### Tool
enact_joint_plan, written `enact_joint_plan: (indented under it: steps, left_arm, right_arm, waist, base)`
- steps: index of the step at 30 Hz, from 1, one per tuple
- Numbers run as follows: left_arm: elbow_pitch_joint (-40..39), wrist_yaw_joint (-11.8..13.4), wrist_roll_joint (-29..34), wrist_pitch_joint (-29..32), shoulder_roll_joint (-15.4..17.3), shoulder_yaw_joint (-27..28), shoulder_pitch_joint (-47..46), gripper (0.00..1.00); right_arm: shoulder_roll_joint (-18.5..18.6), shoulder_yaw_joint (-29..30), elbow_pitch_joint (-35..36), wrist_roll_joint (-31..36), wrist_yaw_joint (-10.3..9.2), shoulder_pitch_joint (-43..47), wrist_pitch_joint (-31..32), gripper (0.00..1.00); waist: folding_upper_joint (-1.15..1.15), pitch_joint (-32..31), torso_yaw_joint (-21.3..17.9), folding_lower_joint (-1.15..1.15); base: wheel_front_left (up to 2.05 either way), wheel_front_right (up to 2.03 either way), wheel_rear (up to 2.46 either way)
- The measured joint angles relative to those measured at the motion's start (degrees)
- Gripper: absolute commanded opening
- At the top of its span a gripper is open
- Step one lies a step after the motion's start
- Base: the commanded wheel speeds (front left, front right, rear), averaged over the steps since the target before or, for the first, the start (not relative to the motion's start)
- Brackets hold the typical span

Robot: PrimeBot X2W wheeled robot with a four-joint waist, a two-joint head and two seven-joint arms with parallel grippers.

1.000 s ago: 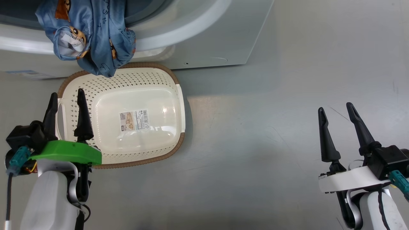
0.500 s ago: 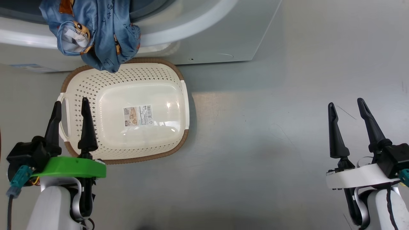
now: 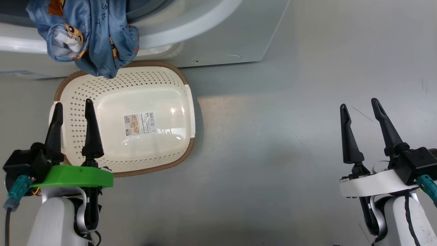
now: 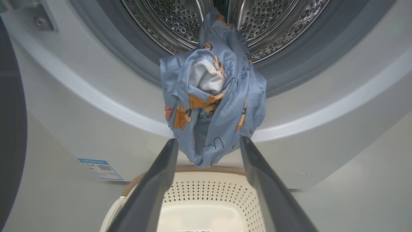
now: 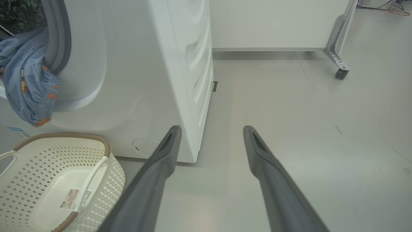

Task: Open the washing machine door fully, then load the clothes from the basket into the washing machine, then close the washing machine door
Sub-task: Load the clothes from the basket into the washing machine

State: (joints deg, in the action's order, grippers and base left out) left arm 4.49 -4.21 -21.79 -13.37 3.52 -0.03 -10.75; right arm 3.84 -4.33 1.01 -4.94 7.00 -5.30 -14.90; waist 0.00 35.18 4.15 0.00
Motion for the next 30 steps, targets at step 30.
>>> enact_joint_plan:
  steps: [30]
  left_arm:
    - [11.32,-0.24,-10.04,9.28,1.18,4.48,-15.27,1.00]
  right_arm:
    - [-0.27,-1.03,1.42,0.62,0.00,-1.39,0.00,1.00]
  waist:
    - [0.00,5.85,-6.98,0.00]
  base:
    - [0.00,0.00,0.00]
